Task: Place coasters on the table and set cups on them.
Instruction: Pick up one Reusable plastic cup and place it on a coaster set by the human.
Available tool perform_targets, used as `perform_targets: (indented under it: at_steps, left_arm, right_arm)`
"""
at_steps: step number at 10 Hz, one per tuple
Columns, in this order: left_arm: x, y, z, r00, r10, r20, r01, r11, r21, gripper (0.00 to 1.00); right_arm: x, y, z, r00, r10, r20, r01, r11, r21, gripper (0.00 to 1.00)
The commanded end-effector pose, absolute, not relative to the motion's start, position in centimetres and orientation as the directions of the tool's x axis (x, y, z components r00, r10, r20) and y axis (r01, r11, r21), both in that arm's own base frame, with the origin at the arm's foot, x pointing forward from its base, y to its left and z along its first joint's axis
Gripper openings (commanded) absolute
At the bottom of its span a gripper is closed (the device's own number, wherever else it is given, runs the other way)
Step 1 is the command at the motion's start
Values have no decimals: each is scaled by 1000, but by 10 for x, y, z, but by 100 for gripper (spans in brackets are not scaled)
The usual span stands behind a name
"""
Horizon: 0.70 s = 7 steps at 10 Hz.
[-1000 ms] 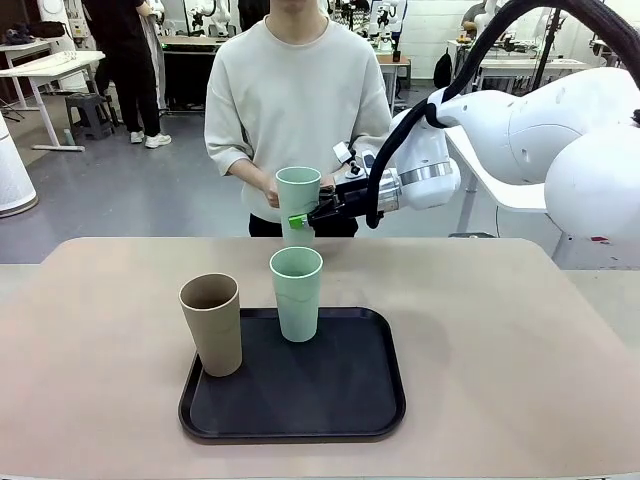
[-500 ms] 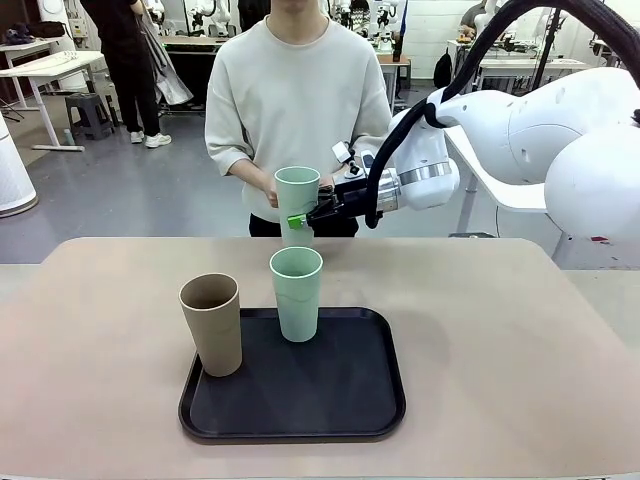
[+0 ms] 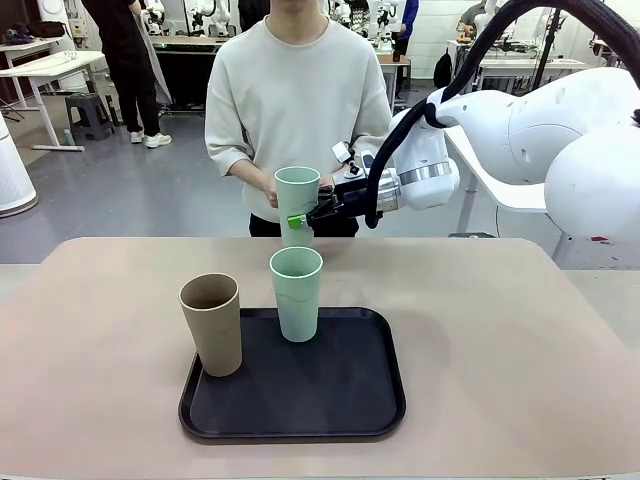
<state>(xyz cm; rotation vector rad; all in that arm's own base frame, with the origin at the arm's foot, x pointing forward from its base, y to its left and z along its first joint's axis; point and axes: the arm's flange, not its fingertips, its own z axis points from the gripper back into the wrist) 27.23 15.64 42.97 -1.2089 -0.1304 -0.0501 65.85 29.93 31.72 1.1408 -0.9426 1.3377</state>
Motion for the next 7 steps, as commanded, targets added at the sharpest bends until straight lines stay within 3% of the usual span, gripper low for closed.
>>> perform_targets:
  at_steps: [1, 7]
  left_arm:
    - [272, 157, 431, 990, 42, 131, 109, 344, -933, 100]
    - [272, 157, 431, 990, 42, 131, 109, 344, -933, 100]
  right_arm:
    - [659, 299, 317, 50, 230, 972, -993, -96, 74, 85]
    - [657, 297, 297, 55, 226, 972, -984, -153, 91, 85]
